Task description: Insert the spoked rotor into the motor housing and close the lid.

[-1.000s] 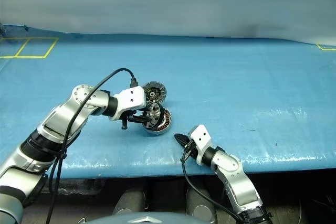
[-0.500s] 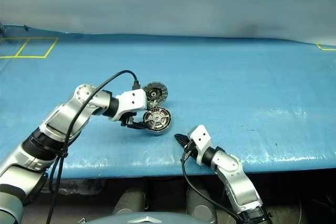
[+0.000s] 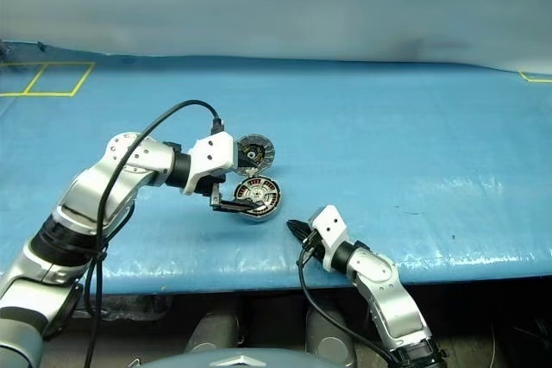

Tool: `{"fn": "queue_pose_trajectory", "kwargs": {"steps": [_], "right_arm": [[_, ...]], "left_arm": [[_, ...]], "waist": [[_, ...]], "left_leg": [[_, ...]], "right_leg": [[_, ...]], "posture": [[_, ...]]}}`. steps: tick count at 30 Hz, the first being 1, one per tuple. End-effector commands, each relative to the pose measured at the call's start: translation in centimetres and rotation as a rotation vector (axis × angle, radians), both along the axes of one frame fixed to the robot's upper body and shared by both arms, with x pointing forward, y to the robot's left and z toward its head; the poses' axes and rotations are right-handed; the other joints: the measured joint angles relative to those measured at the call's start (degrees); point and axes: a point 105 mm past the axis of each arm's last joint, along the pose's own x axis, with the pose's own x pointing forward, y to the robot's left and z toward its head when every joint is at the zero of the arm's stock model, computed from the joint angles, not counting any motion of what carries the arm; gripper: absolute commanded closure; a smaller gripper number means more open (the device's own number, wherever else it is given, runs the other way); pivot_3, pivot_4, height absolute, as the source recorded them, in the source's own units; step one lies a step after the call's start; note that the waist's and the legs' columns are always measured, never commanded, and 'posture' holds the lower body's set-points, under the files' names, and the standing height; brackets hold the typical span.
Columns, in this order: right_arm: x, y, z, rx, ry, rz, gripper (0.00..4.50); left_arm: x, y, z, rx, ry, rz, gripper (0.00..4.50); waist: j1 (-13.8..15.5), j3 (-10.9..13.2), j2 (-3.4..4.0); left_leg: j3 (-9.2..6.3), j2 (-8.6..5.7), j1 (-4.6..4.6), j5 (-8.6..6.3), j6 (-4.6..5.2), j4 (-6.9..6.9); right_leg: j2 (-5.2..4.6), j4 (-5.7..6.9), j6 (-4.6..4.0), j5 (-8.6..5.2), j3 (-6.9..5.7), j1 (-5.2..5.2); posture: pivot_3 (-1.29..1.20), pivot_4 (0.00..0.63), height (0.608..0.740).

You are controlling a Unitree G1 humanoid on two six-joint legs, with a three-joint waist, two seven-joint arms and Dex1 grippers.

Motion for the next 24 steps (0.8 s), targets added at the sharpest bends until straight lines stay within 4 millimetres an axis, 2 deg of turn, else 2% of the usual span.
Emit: {"fn": "queue_pose_trajectory", "kwargs": {"steps": [1,5,9,12,13,18,24], "right_arm": [[0.0,-0.3,1.4,-0.001,-0.041,-0.003,4.50],[0.2,-1.1,1.8,-0.053,-0.049,-0.005,4.50],[1.3,-2.2,2.6,-0.110,-0.061,-0.041,4.50],[2.0,-2.2,3.7,-0.167,-0.079,-0.043,4.50],[2.1,-2.2,4.0,-0.178,-0.082,-0.044,4.50],[3.3,-0.4,7.2,-0.156,-0.137,0.007,4.50],[5.2,3.3,8.5,-0.131,-0.150,0.060,4.50]], "left_arm": [[-1.2,1.4,-0.2,-0.034,0.025,0.063,0.64],[-2.4,2.4,-1.5,-0.071,0.055,0.141,1.97],[-3.2,2.6,-2.0,-0.168,0.009,0.237,3.32],[-3.7,3.1,-2.8,-0.230,-0.029,0.329,4.34],[-3.9,3.2,-3.0,-0.249,-0.035,0.345,4.48],[-5.5,3.1,-3.7,-0.339,-0.104,0.357,4.48],[-6.0,3.0,-4.8,-0.361,-0.100,0.380,4.48]], "waist": [[-0.1,0.0,0.01],[0.2,0.0,0.01],[0.4,0.0,0.01],[0.5,0.0,0.03],[0.5,0.0,0.02],[0.7,0.0,0.03],[0.9,0.0,0.02]], "left_leg": [[0.01,0.02,0.01,0.00,0.00,-0.01],[0.00,0.00,0.00,0.00,0.00,0.01],[0.01,0.00,0.01,0.02,0.02,0.04],[0.03,-0.04,0.02,0.03,0.04,0.04],[0.05,-0.03,0.02,0.03,0.05,0.03],[0.06,-0.02,0.03,0.03,0.04,0.00],[0.14,-0.04,0.04,0.07,0.09,0.00]], "right_leg": [[0.01,0.00,0.00,0.00,0.01,0.00],[-0.03,0.00,-0.01,-0.01,0.00,0.01],[-0.12,-0.02,-0.01,0.00,0.01,0.04],[-0.18,-0.04,-0.01,0.00,0.02,0.06],[-0.20,-0.05,-0.02,0.01,0.06,0.03],[-0.20,-0.11,-0.09,0.06,0.03,0.03],[-0.19,-0.18,-0.36,-0.03,0.02,0.07]], "posture": [[0.00,0.150,0.740],[0.00,0.150,0.740],[0.00,0.150,0.740],[0.00,0.150,0.740],[0.00,0.150,0.740],[0.00,0.150,0.740],[0.00,0.150,0.740]]}}
